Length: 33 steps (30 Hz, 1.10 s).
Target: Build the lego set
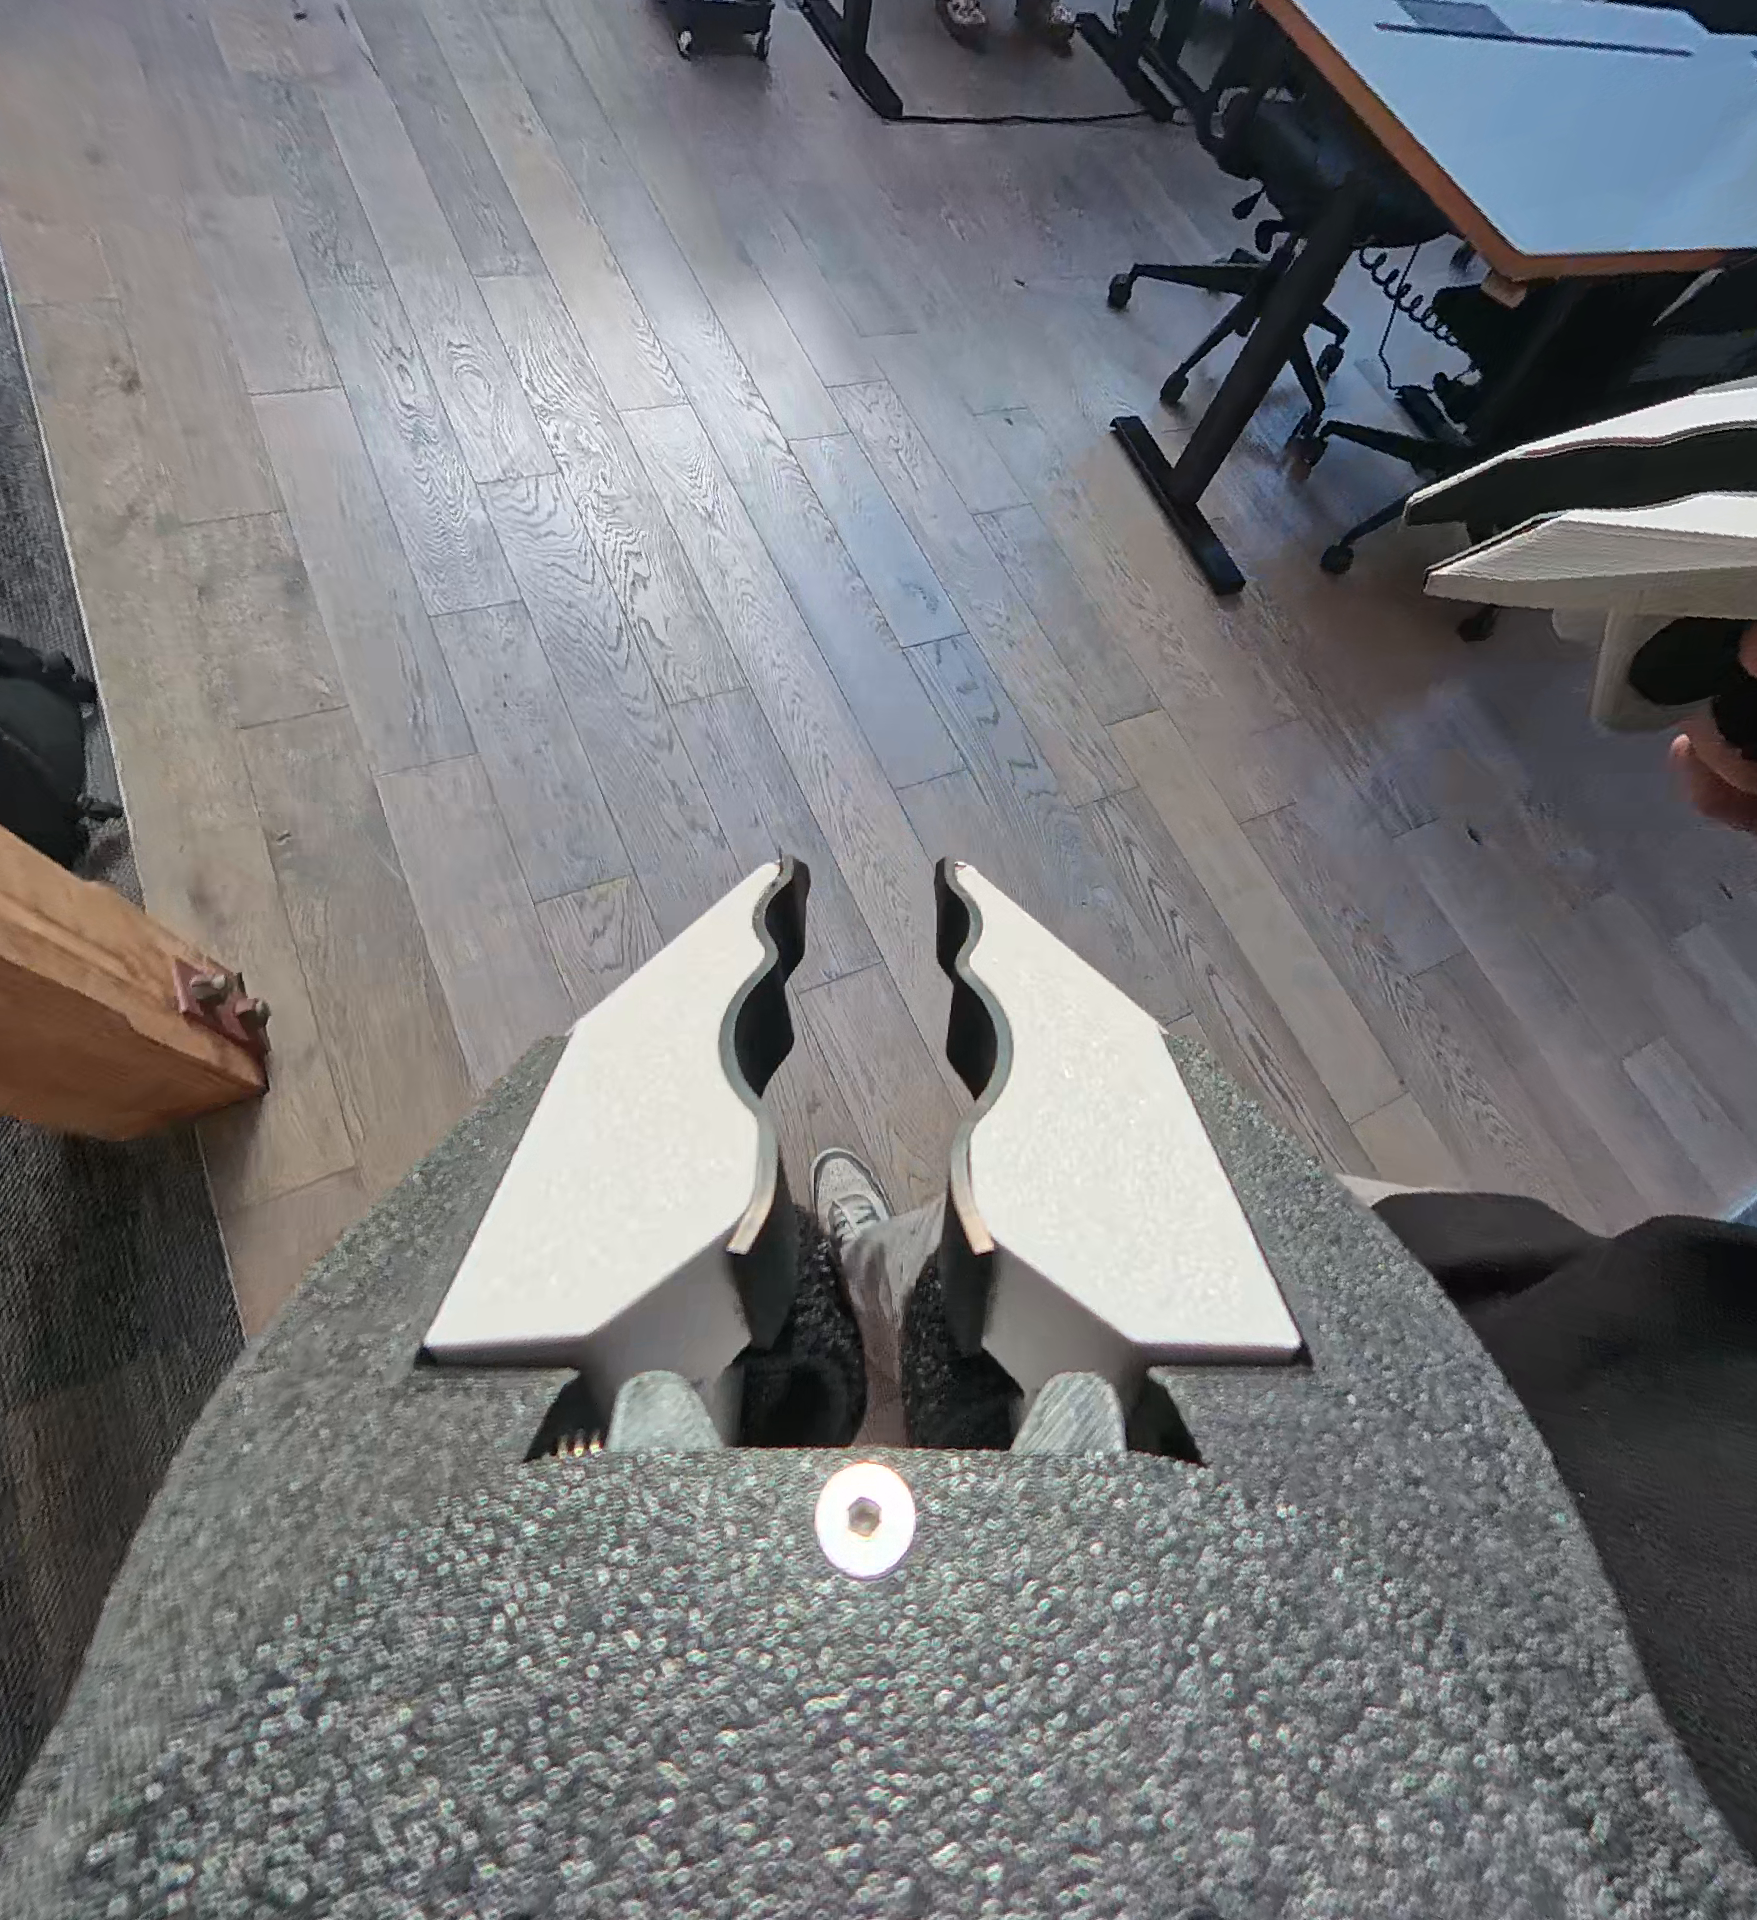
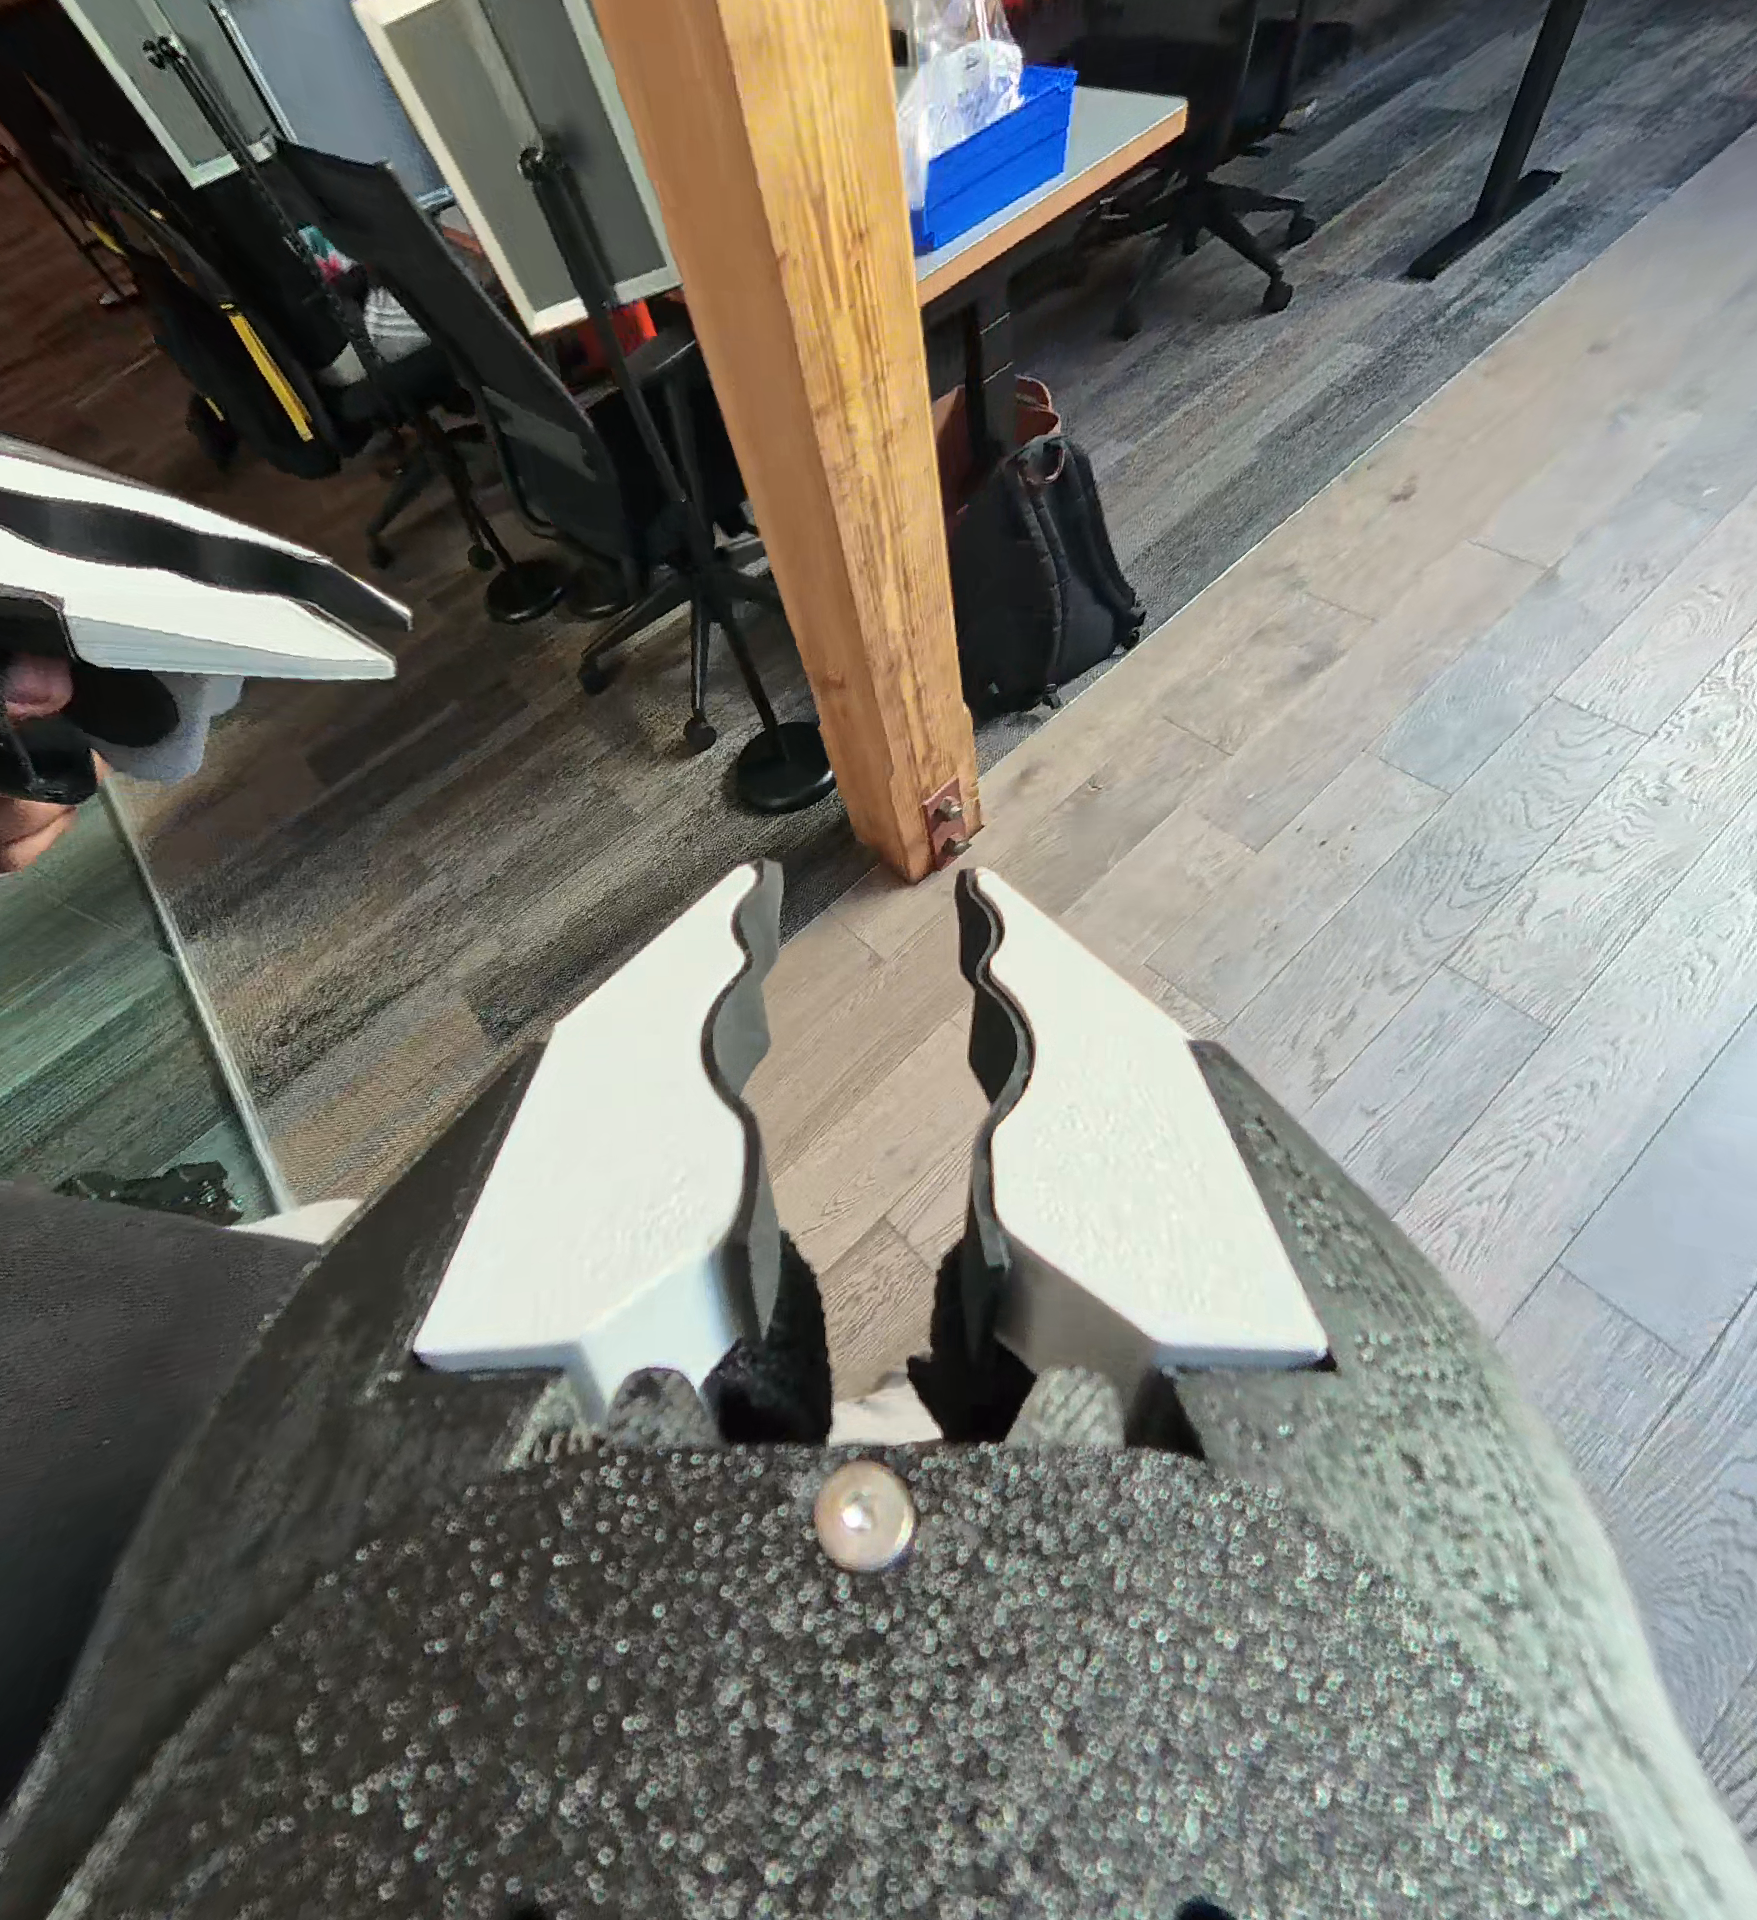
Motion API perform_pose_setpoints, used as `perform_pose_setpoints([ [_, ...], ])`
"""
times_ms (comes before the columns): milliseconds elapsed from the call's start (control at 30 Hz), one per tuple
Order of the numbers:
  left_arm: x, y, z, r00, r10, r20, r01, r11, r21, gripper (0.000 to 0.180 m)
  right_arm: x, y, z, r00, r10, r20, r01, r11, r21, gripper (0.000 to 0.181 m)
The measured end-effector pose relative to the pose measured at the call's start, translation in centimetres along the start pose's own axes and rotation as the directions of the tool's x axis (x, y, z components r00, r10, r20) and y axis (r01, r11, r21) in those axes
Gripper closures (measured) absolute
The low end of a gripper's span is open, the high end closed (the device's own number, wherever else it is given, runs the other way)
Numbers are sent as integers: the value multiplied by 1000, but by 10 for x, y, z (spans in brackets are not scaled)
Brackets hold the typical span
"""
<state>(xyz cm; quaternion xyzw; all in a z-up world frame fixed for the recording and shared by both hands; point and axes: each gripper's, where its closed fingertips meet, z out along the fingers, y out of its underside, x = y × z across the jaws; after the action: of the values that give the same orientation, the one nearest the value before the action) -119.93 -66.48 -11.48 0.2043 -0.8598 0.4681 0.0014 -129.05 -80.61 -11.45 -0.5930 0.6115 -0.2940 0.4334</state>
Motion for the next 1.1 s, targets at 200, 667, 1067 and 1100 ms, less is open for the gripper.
perform_pose_setpoints([
  [200, -48, -115, 123, 998, 26, -50, -27, 1000, -14, 157, 143, -83, 61, 998, -21, -53, 21, 1000, -9, 147],
  [667, -236, -351, 413, 990, 65, -125, -62, 998, 26, 157, 412, -249, 285, 990, 123, -74, -120, 992, 38, 147],
  [1067, -378, -536, 623, 985, 88, -145, -89, 996, 5, 157, 639, -385, 456, 988, 113, -102, -107, 993, 59, 147],
  [1100, -392, -546, 645, 989, 83, -122, -83, 997, 3, 157, 660, -393, 476, 990, 108, -87, -103, 993, 61, 147],
])
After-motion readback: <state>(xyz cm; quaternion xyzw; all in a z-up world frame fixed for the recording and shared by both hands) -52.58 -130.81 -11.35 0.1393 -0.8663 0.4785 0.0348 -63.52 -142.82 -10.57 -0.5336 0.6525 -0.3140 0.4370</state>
